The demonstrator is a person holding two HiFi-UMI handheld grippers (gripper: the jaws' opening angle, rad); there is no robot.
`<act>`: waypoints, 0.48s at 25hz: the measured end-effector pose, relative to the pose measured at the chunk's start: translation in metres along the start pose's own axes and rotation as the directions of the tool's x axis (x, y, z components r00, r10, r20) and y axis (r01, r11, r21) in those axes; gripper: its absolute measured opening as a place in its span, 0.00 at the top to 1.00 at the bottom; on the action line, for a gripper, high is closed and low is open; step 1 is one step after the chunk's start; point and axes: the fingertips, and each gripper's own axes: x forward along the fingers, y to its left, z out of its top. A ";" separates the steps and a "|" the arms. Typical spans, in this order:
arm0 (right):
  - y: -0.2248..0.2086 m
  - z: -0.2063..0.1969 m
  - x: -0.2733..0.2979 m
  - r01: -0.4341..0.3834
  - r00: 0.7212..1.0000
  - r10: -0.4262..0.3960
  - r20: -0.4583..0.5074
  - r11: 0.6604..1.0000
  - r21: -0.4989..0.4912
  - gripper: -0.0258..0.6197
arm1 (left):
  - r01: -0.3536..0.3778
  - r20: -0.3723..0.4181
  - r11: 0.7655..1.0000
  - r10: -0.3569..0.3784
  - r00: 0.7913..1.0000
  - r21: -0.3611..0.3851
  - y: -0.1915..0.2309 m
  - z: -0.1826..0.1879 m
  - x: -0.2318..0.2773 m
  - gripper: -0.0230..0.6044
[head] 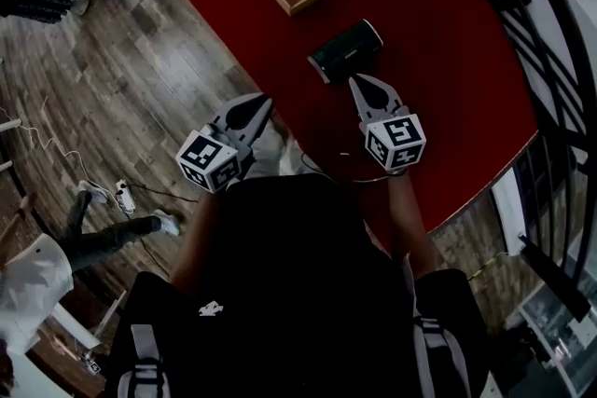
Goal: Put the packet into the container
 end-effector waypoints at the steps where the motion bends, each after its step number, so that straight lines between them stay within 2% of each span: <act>1: -0.004 0.002 0.002 -0.001 1.000 0.001 -0.010 1.000 -0.020 0.93 | 0.005 -0.003 1.000 -0.005 1.000 -0.002 0.002 -0.001 0.002 0.94; 4: -0.011 0.014 0.010 -0.060 0.997 0.053 -0.061 0.991 -0.122 0.92 | 0.018 -0.004 1.000 -0.018 1.000 -0.007 0.005 0.003 0.009 0.94; 7: -0.011 0.017 0.023 -0.163 0.979 0.126 -0.159 0.954 -0.252 0.92 | 0.028 -0.019 0.999 -0.028 0.999 0.018 0.011 0.004 0.017 0.94; 9: -0.010 0.012 0.031 -0.233 0.957 0.154 -0.246 0.912 -0.337 0.90 | 0.029 -0.021 0.999 -0.029 0.999 0.023 0.015 0.003 0.020 0.94; 12: -0.011 0.002 0.040 -0.353 0.900 0.168 -0.402 0.823 -0.446 0.75 | 0.039 -0.029 0.999 -0.039 0.999 0.020 0.015 0.000 0.022 0.94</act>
